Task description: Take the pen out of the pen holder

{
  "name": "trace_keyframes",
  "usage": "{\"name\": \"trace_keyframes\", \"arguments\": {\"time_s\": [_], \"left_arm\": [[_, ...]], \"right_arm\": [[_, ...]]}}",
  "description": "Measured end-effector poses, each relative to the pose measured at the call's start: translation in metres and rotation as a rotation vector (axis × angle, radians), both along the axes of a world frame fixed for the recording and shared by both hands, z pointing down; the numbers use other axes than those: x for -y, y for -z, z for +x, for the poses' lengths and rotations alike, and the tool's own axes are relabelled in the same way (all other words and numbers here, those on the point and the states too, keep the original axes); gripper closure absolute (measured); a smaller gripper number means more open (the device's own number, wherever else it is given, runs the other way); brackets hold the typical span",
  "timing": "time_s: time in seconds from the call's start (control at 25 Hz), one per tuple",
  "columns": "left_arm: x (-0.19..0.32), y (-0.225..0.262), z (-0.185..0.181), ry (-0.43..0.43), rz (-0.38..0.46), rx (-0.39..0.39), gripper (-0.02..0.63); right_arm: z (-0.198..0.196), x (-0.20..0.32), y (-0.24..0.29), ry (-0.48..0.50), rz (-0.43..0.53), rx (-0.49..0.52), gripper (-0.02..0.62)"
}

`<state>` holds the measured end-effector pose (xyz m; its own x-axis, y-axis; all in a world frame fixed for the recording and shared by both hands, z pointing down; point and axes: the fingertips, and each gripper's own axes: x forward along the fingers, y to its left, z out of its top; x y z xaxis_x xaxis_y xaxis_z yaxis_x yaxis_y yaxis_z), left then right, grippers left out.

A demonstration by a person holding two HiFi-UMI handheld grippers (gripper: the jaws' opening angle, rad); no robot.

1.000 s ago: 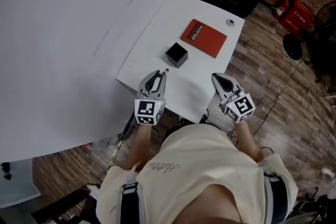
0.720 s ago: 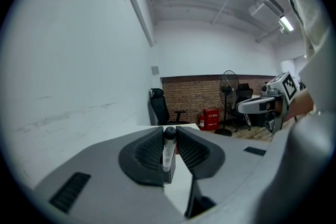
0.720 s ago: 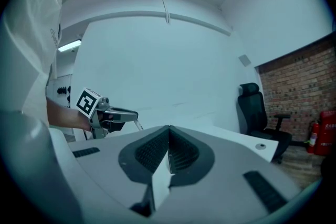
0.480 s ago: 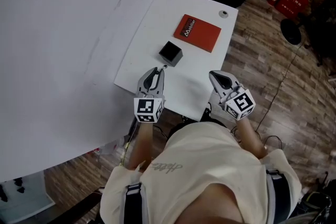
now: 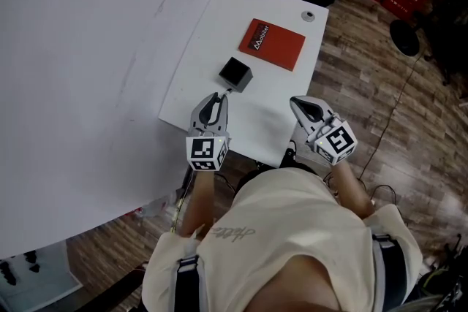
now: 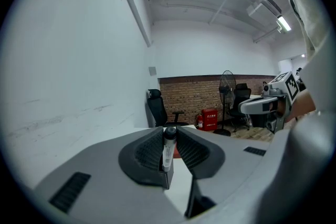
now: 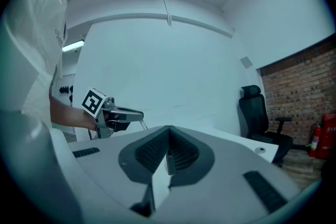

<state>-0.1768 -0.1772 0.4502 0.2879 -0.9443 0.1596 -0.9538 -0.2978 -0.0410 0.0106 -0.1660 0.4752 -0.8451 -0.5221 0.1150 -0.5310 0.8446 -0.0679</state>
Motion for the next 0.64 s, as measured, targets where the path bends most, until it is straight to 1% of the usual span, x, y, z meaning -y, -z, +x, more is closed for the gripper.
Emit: {"name": "trace_keyframes", "arguments": {"time_s": [0.64], "left_arm": [[-0.009,0.000,-0.012,0.030,-0.004,-0.004,0.520]], "right_arm": [[-0.004,-0.001,0.002,0.009,0.001,0.002,0.589]]}}
